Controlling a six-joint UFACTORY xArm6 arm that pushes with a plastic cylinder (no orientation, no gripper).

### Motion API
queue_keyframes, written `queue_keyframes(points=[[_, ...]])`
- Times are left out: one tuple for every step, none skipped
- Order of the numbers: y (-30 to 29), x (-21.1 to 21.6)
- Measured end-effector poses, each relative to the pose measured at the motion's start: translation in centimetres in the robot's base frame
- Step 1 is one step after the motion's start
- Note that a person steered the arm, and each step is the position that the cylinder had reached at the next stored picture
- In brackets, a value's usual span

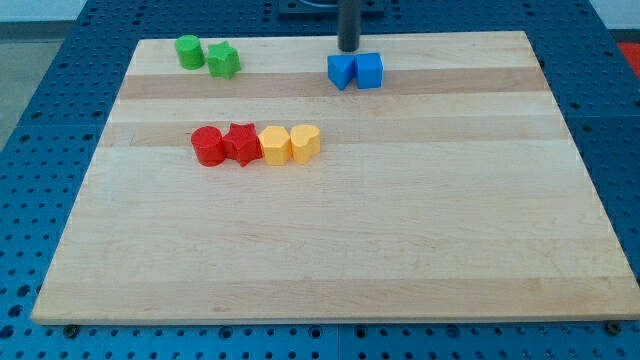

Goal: Push the green circle and green star towards the down

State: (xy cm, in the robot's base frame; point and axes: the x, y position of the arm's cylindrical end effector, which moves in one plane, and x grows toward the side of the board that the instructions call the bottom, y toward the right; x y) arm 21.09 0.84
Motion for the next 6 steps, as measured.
queue_keyframes(points=[[-1.1,0.1],[-3.1,1.1],[-4.8,3.6],[-7.5,5.6],[-10.9,8.7],[-16.5,10.7]])
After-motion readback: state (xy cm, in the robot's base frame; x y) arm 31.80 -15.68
